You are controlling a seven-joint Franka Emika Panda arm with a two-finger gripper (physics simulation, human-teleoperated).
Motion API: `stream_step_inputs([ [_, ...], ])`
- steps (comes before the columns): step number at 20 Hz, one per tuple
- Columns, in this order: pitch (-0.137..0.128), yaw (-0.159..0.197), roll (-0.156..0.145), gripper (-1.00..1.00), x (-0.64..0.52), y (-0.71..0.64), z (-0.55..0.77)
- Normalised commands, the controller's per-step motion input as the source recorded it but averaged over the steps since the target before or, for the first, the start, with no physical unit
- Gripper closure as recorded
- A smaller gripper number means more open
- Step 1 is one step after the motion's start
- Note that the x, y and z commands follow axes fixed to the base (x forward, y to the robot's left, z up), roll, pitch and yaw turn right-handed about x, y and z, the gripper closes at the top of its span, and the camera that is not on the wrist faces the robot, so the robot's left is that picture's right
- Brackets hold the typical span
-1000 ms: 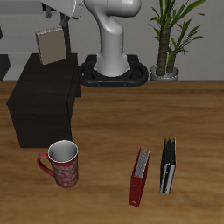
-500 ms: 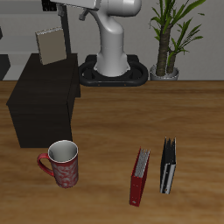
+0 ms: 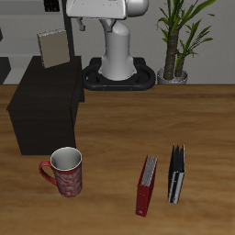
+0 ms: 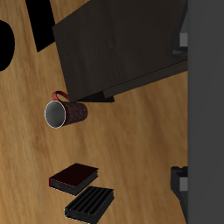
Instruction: Place the yellow book upright on top of the shelf and place the red mug on top of the shelf
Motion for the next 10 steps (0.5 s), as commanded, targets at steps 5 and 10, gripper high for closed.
stream_step_inputs([
  [5, 0.038, 0.112, -0.001, -1.00, 0.46, 0.29, 0.02],
  [10, 0.031, 0.075, -0.004, -1.00, 0.33, -0.04, 0.03],
])
